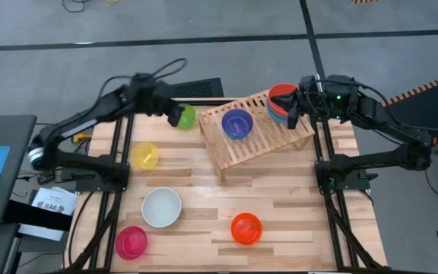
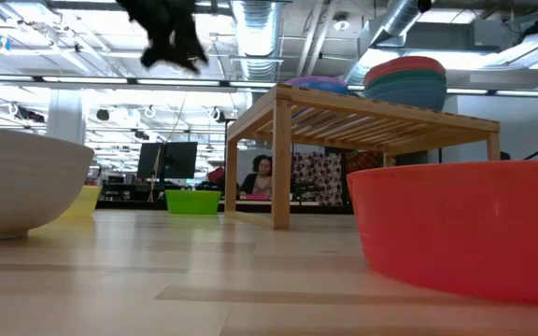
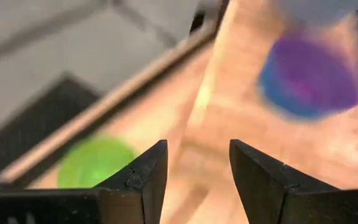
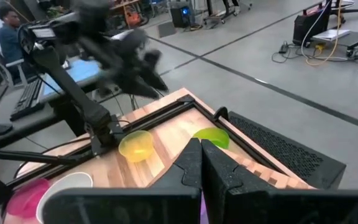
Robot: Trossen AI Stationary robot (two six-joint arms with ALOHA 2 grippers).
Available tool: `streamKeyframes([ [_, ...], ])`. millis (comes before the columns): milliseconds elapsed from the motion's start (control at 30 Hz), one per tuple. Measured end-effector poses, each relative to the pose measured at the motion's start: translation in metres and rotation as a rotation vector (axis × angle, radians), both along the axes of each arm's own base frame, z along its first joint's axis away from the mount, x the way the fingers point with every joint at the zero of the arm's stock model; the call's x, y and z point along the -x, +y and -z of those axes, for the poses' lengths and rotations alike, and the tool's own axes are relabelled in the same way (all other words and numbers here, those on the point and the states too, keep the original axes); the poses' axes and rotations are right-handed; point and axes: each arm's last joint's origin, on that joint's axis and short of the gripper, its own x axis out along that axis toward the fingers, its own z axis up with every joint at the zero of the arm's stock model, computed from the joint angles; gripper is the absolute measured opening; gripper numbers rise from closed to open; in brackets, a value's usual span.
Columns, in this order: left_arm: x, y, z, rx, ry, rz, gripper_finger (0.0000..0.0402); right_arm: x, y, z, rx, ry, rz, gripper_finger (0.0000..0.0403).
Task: Place and stack bowls onto a shelf
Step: Stack the small green bowl on top of the small violet bowl on the shelf
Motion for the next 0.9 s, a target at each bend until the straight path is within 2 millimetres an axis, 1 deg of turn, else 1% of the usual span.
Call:
streamKeyframes([
  [100,-0.01,0.022,0.028,0.082,0.149,0.115,0.0157,-0.002,-0.001,0.001,-0.003,0.009,0.0,0.002],
  [167,-0.017,0.035,0.049,0.092,0.258,0.184,0.0157,-0.001,-0.001,0.001,-0.003,0.01,0.0,0.0021],
  [267,-0.024,0.054,0.079,0.09,0.416,0.216,0.0157,-0.001,0.0,0.003,-0.011,0.03,0.0,0.0021],
  [400,-0.031,0.077,0.117,0.14,0.539,0.25,0.0157,0.0,0.0,0.006,-0.023,0.061,0.001,0.0021],
  [567,-0.036,0.093,0.154,0.215,0.621,0.276,0.0157,0.0,0.0,0.008,-0.027,0.073,0.001,0.0021],
  [667,-0.038,0.096,0.167,0.227,0.66,0.316,0.0157,0.001,-0.001,0.008,-0.028,0.074,0.006,0.0021],
  [733,-0.039,0.097,0.173,0.22,0.689,0.336,0.0157,0.001,-0.002,0.008,-0.03,0.073,0.013,0.0021],
  [900,-0.04,0.102,0.177,0.144,0.762,0.313,0.0157,0.002,-0.004,0.008,-0.03,0.074,0.027,0.0021],
])
